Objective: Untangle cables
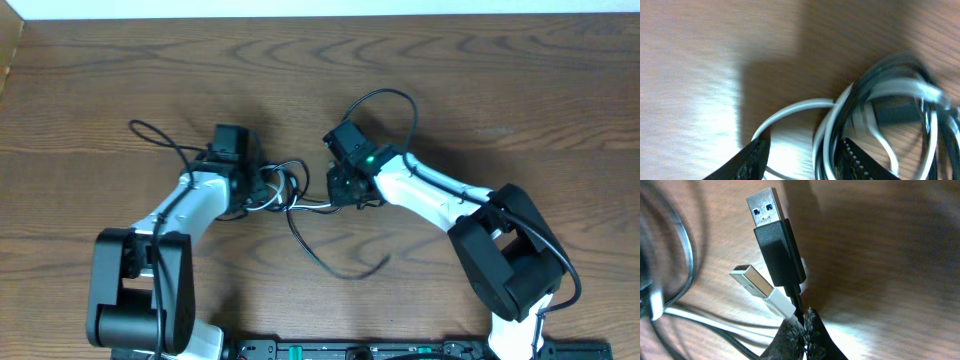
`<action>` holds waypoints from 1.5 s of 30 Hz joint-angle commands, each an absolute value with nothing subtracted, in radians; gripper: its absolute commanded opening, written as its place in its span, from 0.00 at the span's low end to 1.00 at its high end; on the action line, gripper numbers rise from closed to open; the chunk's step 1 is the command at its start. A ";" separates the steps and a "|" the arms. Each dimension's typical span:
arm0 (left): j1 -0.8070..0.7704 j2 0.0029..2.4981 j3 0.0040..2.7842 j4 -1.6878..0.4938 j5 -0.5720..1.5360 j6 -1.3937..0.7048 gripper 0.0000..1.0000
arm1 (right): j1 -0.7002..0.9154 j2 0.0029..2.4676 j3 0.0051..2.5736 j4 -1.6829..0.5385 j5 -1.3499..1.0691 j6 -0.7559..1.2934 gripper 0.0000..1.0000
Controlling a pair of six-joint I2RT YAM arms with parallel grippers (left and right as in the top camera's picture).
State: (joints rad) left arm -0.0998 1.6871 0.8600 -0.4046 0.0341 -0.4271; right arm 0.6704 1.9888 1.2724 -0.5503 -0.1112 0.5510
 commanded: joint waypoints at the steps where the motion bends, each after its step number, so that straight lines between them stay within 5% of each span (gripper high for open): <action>1: -0.029 1.718 0.835 -0.456 -0.047 -0.469 0.49 | 0.633 1.972 1.266 -0.560 -0.078 0.535 0.01; 14: 0.108 1.718 0.835 -0.509 0.025 -0.469 0.59 | 0.539 1.977 1.266 -0.561 -0.036 0.518 0.02; 19: 0.120 1.718 0.835 -0.492 0.197 -0.413 0.57 | 0.505 1.977 1.266 -0.543 -0.036 0.452 0.20; 23: 0.109 1.718 0.835 -0.482 0.293 -0.400 0.53 | 0.484 1.966 1.311 -0.535 -0.113 0.318 0.54; 26: 0.099 1.718 0.835 -0.480 0.307 -0.401 0.53 | 0.474 1.946 1.372 -0.535 -0.298 0.211 0.63; 34: 0.092 1.718 0.835 -0.481 0.307 -0.401 0.50 | 0.508 1.936 1.458 -0.532 -0.534 0.190 0.60; 38: 0.092 1.718 0.835 -0.481 0.307 -0.401 0.47 | 0.572 1.938 1.450 -0.562 -0.476 0.193 0.55; 45: 0.092 1.718 0.835 -0.486 0.307 -0.402 0.47 | 0.711 1.978 1.430 -0.544 -0.289 0.239 0.60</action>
State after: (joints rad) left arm 0.0971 1.6802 0.8646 -0.4713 0.2909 -0.4110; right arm 0.6735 1.9488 1.4395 -0.5529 -0.3729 0.2268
